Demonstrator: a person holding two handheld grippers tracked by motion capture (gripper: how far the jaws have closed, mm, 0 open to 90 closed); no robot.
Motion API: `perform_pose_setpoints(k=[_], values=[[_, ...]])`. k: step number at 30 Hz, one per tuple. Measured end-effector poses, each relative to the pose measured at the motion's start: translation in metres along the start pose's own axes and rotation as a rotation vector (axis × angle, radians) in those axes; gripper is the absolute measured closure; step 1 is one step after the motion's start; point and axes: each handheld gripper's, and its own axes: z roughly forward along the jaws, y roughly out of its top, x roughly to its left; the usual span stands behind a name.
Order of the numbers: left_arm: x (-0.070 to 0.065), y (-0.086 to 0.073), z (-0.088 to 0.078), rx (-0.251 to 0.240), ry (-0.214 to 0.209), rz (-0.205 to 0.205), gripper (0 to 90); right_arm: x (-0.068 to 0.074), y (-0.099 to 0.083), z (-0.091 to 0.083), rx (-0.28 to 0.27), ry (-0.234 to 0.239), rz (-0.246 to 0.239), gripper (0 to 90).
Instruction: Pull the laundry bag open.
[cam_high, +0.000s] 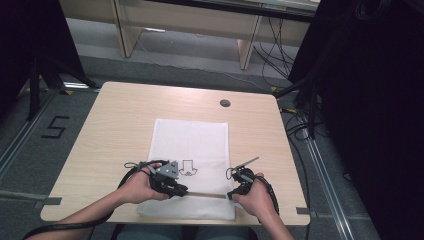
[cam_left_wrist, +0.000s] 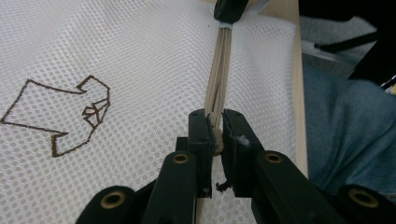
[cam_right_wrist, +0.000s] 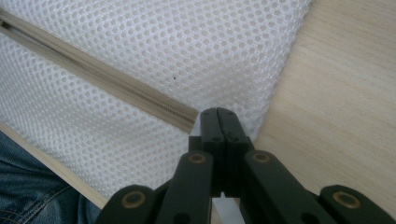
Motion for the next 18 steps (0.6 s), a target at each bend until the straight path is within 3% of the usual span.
perform_pose_setpoints(k=[1, 4, 9, 14, 16, 18], values=[[0.0010, 0.0000, -0.0009, 0.000, 0.000, 0.019, 81.8, 0.0000, 0.0000, 0.0000, 0.000, 0.000, 0.000, 90.0], [-0.0012, 0.0000, -0.0003, 0.003, 0.003, 0.000, 81.8, 0.0007, 0.0003, 0.0001, -0.001, -0.008, 0.001, 90.0], [0.0001, 0.0006, -0.0031, 0.002, -0.006, 0.021, 81.8, 0.0006, 0.0000, -0.0002, 0.000, -0.005, 0.007, 90.0], [-0.0008, -0.0001, -0.0051, -0.008, -0.005, -0.001, 81.8, 0.0003, 0.0001, -0.0003, 0.003, -0.002, 0.008, 90.0], [-0.0012, 0.0000, -0.0046, -0.010, -0.008, 0.005, 81.8, -0.0025, -0.0007, -0.0008, 0.019, -0.009, -0.036, 90.0], [-0.0008, 0.0000, -0.0053, -0.004, -0.008, 0.010, 81.8, -0.0024, -0.0007, -0.0008, 0.019, -0.009, -0.035, 90.0]])
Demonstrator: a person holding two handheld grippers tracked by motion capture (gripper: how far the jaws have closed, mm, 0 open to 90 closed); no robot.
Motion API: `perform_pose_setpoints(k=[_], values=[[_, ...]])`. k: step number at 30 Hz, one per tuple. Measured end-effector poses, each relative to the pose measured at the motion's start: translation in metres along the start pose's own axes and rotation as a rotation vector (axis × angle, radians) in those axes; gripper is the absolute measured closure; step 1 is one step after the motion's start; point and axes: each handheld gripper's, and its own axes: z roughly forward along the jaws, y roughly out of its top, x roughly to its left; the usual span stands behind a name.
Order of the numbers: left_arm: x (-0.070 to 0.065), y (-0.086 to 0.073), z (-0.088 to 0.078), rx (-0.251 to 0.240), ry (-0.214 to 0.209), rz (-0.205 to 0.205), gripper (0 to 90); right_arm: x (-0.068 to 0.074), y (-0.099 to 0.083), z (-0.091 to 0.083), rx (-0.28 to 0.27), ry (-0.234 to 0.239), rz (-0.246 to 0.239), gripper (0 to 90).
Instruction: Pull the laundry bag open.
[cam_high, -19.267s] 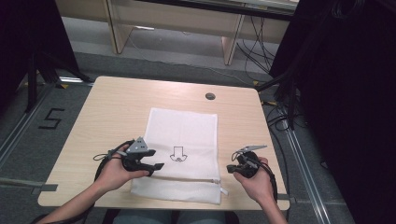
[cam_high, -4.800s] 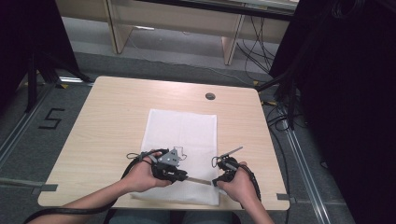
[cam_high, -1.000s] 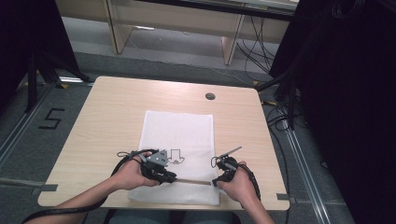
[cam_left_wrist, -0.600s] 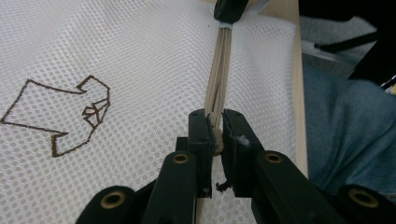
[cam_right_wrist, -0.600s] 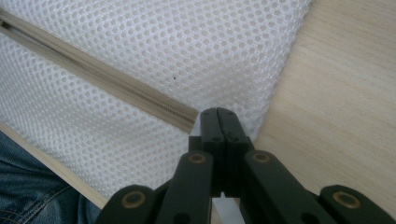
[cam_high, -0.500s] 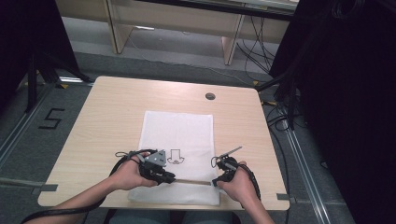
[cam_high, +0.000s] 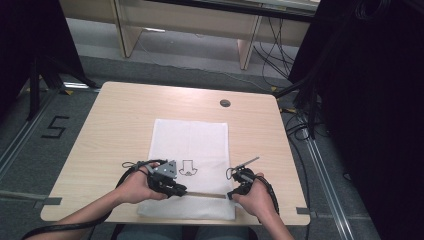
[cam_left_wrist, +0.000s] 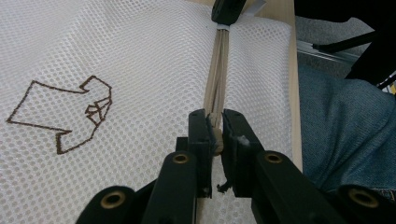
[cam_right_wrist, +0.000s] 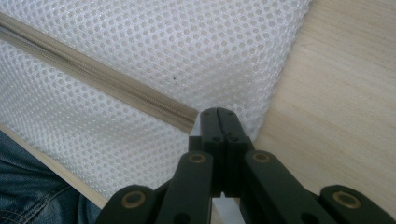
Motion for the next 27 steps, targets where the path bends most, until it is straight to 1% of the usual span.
perform_pose_setpoints(k=[1, 2, 3, 4, 5, 6, 7, 8, 10, 11, 12, 13, 14, 15, 16, 18, 19, 20, 21, 23, 24, 25, 26, 27], values=[[0.001, 0.000, -0.002, 0.007, 0.009, 0.012, 81.8, 0.000, 0.000, 0.000, -0.001, 0.004, 0.005, 90.0], [0.001, 0.000, -0.002, 0.007, 0.009, 0.012, 81.8, 0.002, 0.001, 0.000, -0.016, 0.015, 0.032, 90.0], [0.000, 0.000, -0.003, -0.005, 0.004, -0.012, 81.8, 0.002, 0.001, 0.000, -0.016, 0.015, 0.032, 90.0], [0.001, -0.001, -0.005, -0.015, 0.003, -0.012, 81.8, 0.001, 0.001, 0.001, -0.016, 0.013, 0.033, 90.0], [0.001, -0.001, -0.005, -0.011, 0.008, -0.012, 81.8, 0.001, 0.001, 0.001, -0.016, 0.015, 0.032, 90.0], [0.001, -0.001, -0.006, -0.012, 0.011, -0.007, 81.8, 0.000, 0.000, 0.000, -0.003, 0.004, 0.007, 90.0], [0.001, -0.001, -0.005, -0.012, 0.006, -0.008, 81.8, 0.000, 0.000, 0.000, 0.001, 0.001, 0.000, 90.0], [0.000, -0.001, -0.005, -0.009, 0.005, -0.009, 81.8, 0.003, 0.001, 0.001, -0.015, 0.003, 0.042, 90.0], [0.001, -0.001, -0.006, -0.009, 0.002, -0.006, 81.8, 0.003, 0.001, 0.001, -0.017, 0.004, 0.043, 90.0], [0.001, 0.000, -0.007, -0.001, -0.002, -0.003, 81.8, 0.000, 0.000, 0.000, -0.001, 0.003, 0.002, 90.0], [0.001, -0.001, -0.008, -0.001, 0.001, 0.008, 81.8, 0.000, 0.000, 0.000, -0.002, 0.002, 0.003, 90.0], [0.001, -0.001, -0.008, -0.001, 0.001, 0.008, 81.8, 0.001, 0.000, 0.000, -0.011, 0.014, 0.021, 90.0], [0.004, -0.001, -0.013, -0.005, 0.007, -0.004, 81.8, 0.002, 0.001, 0.001, -0.015, 0.012, 0.033, 90.0], [0.004, -0.001, -0.013, -0.005, 0.007, -0.004, 81.8, 0.002, 0.001, 0.001, -0.015, 0.012, 0.033, 90.0], [0.005, -0.002, -0.016, -0.019, 0.009, -0.013, 81.8, 0.002, 0.001, 0.001, -0.015, 0.014, 0.032, 90.0], [0.006, -0.002, -0.018, -0.021, 0.013, -0.020, 81.8, 0.001, 0.001, 0.000, -0.011, 0.014, 0.023, 90.0], [0.004, -0.002, -0.017, -0.017, 0.017, -0.018, 81.8, 0.000, 0.000, 0.000, -0.001, 0.001, 0.002, 90.0], [0.004, -0.002, -0.016, -0.010, 0.019, -0.006, 81.8, 0.001, 0.000, 0.000, -0.008, 0.006, 0.017, 90.0], [0.004, -0.002, -0.017, -0.008, 0.018, -0.003, 81.8, 0.003, 0.001, 0.001, -0.019, 0.000, 0.041, 90.0], [0.005, -0.001, -0.018, -0.017, 0.014, -0.011, 81.8, 0.003, 0.001, 0.001, -0.020, 0.001, 0.040, 90.0], [0.005, -0.001, -0.019, -0.018, 0.013, -0.003, 81.8, 0.003, 0.001, 0.001, -0.020, 0.002, 0.043, 90.0], [0.006, -0.001, -0.020, -0.025, 0.003, -0.002, 81.8, 0.003, 0.001, 0.001, -0.019, 0.002, 0.044, 90.0], [0.006, -0.001, -0.020, -0.025, 0.003, -0.002, 81.8, 0.003, 0.001, 0.001, -0.019, 0.002, 0.044, 90.0], [0.006, 0.000, -0.020, -0.016, 0.012, 0.011, 81.8, 0.003, 0.001, 0.001, -0.019, 0.001, 0.044, 90.0]])
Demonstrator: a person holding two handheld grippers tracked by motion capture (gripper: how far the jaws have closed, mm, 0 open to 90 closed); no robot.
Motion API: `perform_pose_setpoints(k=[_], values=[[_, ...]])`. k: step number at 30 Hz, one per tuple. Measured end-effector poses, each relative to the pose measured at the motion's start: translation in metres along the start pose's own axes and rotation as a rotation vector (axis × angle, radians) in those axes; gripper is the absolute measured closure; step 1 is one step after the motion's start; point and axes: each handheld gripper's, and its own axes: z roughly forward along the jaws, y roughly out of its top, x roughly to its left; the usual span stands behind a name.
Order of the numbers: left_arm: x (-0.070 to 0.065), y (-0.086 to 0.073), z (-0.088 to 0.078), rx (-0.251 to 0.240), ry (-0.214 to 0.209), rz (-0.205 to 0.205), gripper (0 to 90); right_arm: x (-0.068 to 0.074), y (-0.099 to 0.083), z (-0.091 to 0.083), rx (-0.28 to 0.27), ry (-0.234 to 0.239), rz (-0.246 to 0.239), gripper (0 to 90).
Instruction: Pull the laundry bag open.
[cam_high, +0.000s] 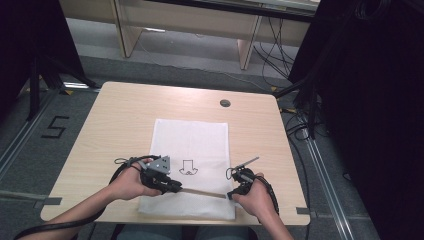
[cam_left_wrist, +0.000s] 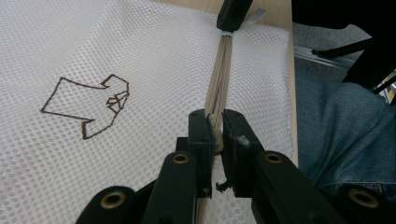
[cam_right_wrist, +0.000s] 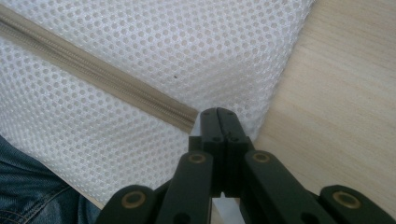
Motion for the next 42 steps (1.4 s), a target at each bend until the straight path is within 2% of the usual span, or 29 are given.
perform_pose_setpoints(k=[3, 5, 10, 11, 12, 13, 15, 21, 22, 27, 29, 30, 31, 34, 39, 41, 42], values=[[0.000, 0.001, 0.000, -0.001, 0.006, 0.001, 81.8, 0.000, 0.000, 0.000, 0.000, 0.000, 0.001, 90.0], [-0.002, 0.000, 0.000, -0.002, -0.001, -0.014, 81.8, 0.000, 0.000, 0.000, -0.001, 0.006, -0.006, 90.0], [-0.003, -0.001, 0.000, 0.006, 0.002, -0.010, 81.8, -0.001, 0.000, 0.000, 0.002, 0.005, 0.000, 90.0], [-0.003, -0.001, 0.000, 0.006, -0.001, -0.010, 81.8, -0.001, 0.000, 0.000, 0.001, 0.008, -0.006, 90.0], [-0.002, -0.001, 0.000, 0.013, -0.002, -0.002, 81.8, -0.003, -0.001, -0.001, 0.019, -0.004, -0.043, 90.0], [-0.002, 0.000, 0.000, 0.012, -0.004, 0.014, 81.8, -0.003, -0.001, -0.001, 0.017, -0.003, -0.042, 90.0], [-0.003, -0.002, -0.002, 0.014, 0.002, -0.005, 81.8, -0.003, -0.001, -0.001, 0.018, -0.002, -0.042, 90.0], [-0.002, -0.006, -0.006, 0.004, 0.010, -0.016, 81.8, -0.003, 0.000, -0.001, 0.017, 0.002, -0.038, 90.0], [-0.003, -0.006, -0.007, 0.005, 0.011, -0.010, 81.8, 0.000, 0.000, 0.000, 0.002, 0.002, 0.004, 90.0], [-0.002, -0.006, -0.009, -0.003, 0.010, -0.019, 81.8, 0.000, 0.000, 0.000, 0.001, 0.003, 0.001, 90.0], [-0.002, -0.007, -0.010, 0.000, 0.013, -0.015, 81.8, 0.000, 0.000, 0.000, 0.002, 0.003, 0.002, 90.0], [0.000, -0.007, -0.011, -0.001, 0.010, 0.001, 81.8, 0.000, 0.000, 0.000, 0.002, 0.004, 0.001, 90.0], [0.000, -0.007, -0.011, 0.000, 0.011, 0.000, 81.7, -0.002, 0.000, 0.000, 0.008, 0.012, -0.018, 90.0], [-0.001, -0.007, -0.010, -0.005, 0.006, -0.006, 81.8, 0.000, 0.000, 0.000, 0.002, 0.004, 0.002, 90.0], [-0.001, -0.007, -0.011, -0.006, 0.003, -0.005, 81.8, 0.000, 0.000, 0.000, 0.001, 0.001, 0.001, 90.0], [-0.002, -0.007, -0.011, -0.008, 0.009, -0.017, 81.8, -0.001, 0.000, 0.000, 0.001, 0.008, -0.006, 90.0], [-0.001, -0.007, -0.011, -0.011, 0.006, -0.006, 81.8, -0.001, 0.000, 0.000, 0.002, 0.008, -0.006, 90.0]])
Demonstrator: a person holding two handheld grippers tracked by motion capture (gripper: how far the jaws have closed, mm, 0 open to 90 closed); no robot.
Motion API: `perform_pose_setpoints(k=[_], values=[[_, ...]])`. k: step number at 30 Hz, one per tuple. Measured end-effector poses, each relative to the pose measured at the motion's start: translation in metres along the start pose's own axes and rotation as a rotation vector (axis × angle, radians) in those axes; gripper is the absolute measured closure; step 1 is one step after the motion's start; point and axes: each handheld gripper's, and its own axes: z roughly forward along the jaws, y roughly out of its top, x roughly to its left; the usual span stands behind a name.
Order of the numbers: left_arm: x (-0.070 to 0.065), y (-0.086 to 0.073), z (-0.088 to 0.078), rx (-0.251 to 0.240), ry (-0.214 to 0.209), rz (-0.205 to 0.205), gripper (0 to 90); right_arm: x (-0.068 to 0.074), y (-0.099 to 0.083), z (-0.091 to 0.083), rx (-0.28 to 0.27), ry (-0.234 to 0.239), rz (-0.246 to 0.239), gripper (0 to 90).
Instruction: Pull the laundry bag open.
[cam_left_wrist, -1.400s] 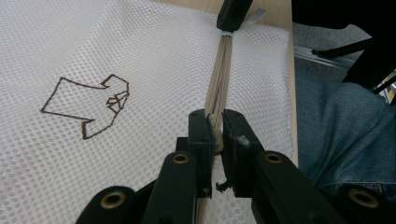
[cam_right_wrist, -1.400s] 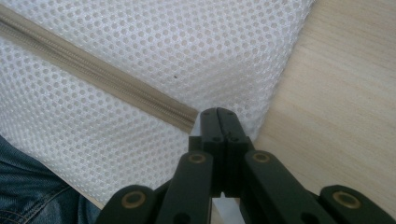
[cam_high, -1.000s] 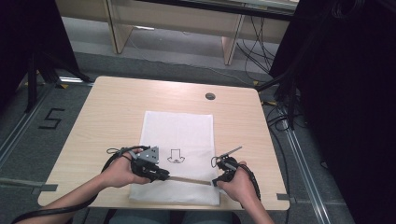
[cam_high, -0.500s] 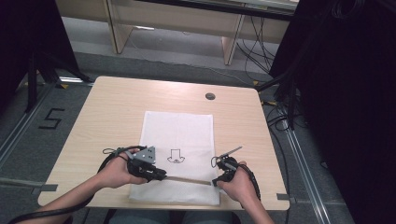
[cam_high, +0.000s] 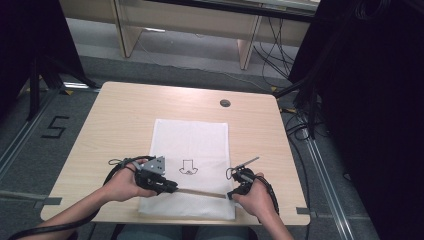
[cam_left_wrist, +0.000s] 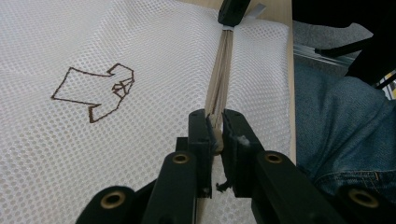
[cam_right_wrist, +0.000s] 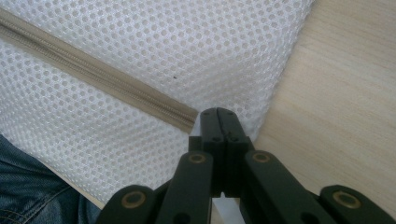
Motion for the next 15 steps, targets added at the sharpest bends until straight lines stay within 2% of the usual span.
perform_pose_setpoints(k=[3, 4, 5, 7, 14, 15], values=[[-0.0014, -0.0002, -0.0002, -0.003, 0.001, -0.022, 81.7, 0.0008, -0.0001, -0.0002, -0.001, -0.007, 0.004, 90.0], [-0.0012, -0.0005, -0.0001, -0.004, 0.003, -0.021, 81.7, 0.0008, -0.0001, -0.0002, -0.001, -0.007, 0.004, 90.0], [0.0001, -0.0006, -0.0001, 0.001, 0.002, 0.001, 81.7, 0.0009, -0.0001, -0.0002, -0.001, -0.006, 0.004, 90.0], [-0.0007, -0.0014, -0.0001, 0.003, 0.005, -0.015, 81.8, 0.0007, 0.0000, -0.0001, -0.002, -0.006, 0.001, 90.0], [0.0012, -0.0017, -0.0029, 0.000, 0.005, -0.007, 81.7, 0.0009, -0.0002, -0.0001, -0.002, -0.008, 0.004, 90.0], [0.0013, -0.0026, -0.0046, -0.002, 0.009, -0.018, 81.7, 0.0008, -0.0002, -0.0002, -0.002, -0.007, 0.004, 90.0]])
